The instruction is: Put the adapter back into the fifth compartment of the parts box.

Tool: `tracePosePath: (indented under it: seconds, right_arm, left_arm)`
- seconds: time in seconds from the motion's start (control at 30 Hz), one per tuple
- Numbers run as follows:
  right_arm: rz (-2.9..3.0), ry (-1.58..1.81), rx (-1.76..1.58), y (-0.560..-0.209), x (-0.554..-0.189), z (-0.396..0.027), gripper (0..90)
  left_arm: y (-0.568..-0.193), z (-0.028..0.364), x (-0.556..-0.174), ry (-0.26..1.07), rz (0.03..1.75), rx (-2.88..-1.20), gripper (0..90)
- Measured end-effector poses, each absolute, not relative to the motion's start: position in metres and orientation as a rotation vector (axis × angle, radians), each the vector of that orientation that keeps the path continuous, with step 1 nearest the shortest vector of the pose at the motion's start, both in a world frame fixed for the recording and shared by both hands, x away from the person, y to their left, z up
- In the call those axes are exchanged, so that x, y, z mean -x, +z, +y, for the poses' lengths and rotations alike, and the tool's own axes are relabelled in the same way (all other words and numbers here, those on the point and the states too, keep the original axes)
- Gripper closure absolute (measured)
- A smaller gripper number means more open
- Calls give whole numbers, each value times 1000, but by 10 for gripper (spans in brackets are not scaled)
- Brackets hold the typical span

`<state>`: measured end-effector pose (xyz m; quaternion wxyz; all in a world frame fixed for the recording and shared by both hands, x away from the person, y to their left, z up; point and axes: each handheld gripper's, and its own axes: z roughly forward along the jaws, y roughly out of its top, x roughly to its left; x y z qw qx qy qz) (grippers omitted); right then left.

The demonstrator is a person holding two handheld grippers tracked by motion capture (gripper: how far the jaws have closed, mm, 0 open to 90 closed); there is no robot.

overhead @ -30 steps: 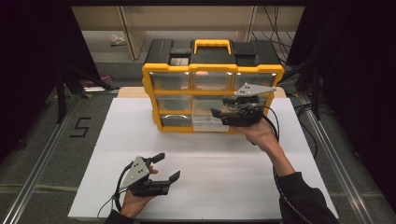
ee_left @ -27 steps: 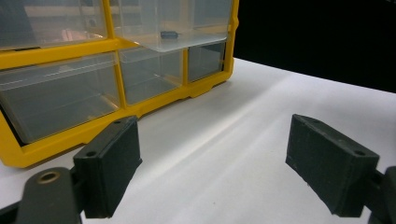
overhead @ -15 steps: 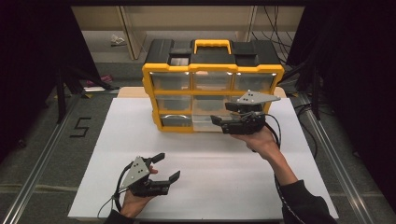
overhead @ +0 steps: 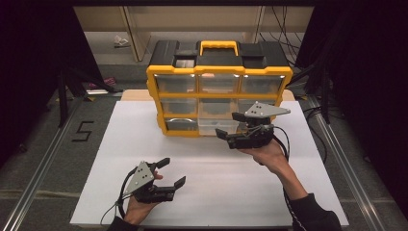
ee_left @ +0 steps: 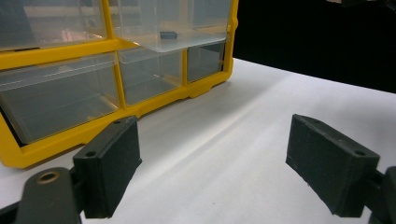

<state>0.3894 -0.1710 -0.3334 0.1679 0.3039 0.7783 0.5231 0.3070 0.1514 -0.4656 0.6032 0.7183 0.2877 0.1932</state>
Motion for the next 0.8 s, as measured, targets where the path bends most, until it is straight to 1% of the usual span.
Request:
tracePosePath:
  seconds: [0.2, 0.8]
  right_arm:
    - [2222, 1512, -844, -338, -382, -171, 161]
    - [2223, 1554, -840, -356, -362, -174, 157]
  left_arm:
    - [-466, 152, -307, 451, 667, -1661, 170]
    - [-465, 151, -307, 453, 667, -1662, 170]
